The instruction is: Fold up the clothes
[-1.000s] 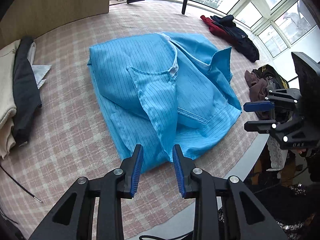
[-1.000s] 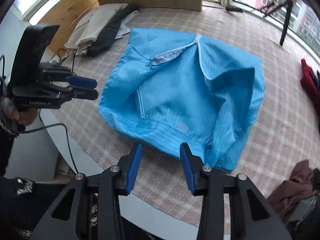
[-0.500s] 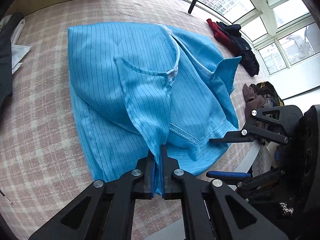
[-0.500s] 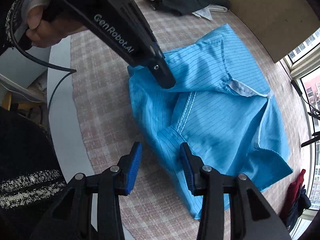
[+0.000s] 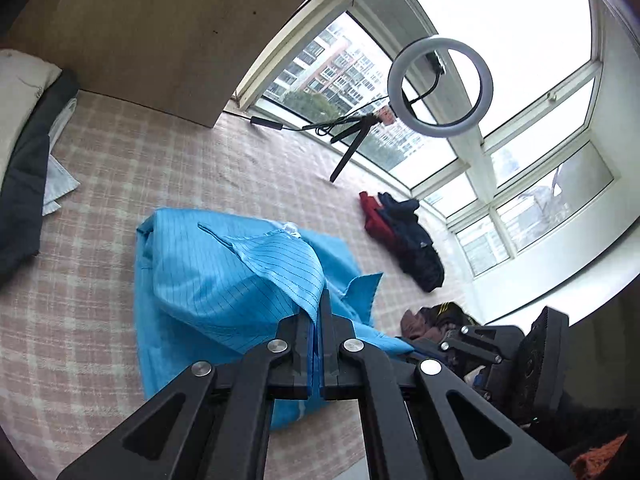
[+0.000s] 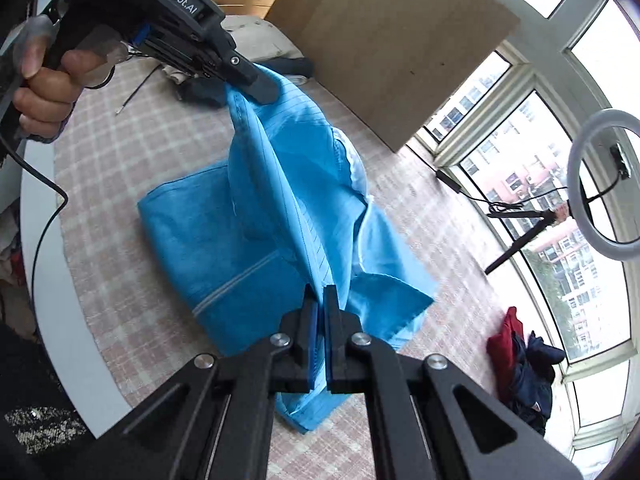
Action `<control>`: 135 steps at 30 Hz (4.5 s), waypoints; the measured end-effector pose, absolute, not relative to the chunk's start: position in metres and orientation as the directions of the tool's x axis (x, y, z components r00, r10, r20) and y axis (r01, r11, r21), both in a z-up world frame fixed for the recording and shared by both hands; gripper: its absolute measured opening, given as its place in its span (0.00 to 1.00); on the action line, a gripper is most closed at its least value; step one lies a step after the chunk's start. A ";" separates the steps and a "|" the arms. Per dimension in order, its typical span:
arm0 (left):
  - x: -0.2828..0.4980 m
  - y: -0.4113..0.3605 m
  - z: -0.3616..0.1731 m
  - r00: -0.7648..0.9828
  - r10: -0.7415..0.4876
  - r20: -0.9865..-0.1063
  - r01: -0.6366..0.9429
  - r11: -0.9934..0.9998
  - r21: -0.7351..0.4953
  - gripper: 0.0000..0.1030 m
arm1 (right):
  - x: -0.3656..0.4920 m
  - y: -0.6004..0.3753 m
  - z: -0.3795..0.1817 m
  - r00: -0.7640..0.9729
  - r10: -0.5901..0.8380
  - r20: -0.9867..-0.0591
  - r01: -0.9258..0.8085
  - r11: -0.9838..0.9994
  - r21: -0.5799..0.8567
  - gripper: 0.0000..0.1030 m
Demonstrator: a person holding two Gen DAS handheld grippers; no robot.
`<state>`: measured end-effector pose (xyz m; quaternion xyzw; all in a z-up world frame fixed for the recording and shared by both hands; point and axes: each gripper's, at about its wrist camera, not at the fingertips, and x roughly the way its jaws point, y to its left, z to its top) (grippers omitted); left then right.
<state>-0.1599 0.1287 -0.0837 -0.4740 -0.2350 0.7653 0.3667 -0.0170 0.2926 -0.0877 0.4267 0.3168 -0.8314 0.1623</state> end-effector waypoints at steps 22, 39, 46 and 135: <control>-0.120 0.162 -0.131 -0.117 0.645 -0.755 -0.300 -0.748 -0.592 0.00 | 0.013 0.261 -0.127 -0.578 0.033 -0.815 0.566 -0.704 -0.430 0.02; -0.121 0.111 -0.117 -0.163 0.602 -0.781 -0.268 -0.789 -0.552 0.11 | 0.023 0.270 -0.145 -0.499 -0.022 -0.866 0.545 -0.785 -0.294 0.03; -0.120 0.151 -0.032 -0.307 0.384 -0.871 -0.469 -0.858 -0.212 0.37 | 0.022 0.264 -0.147 -0.504 -0.042 -0.863 0.557 -0.779 -0.288 0.03; -0.091 0.228 -0.103 -0.091 0.454 -0.886 -0.713 -0.651 -0.261 0.33 | -0.051 0.437 -0.130 -0.444 -0.390 -0.807 0.020 -0.905 0.426 0.11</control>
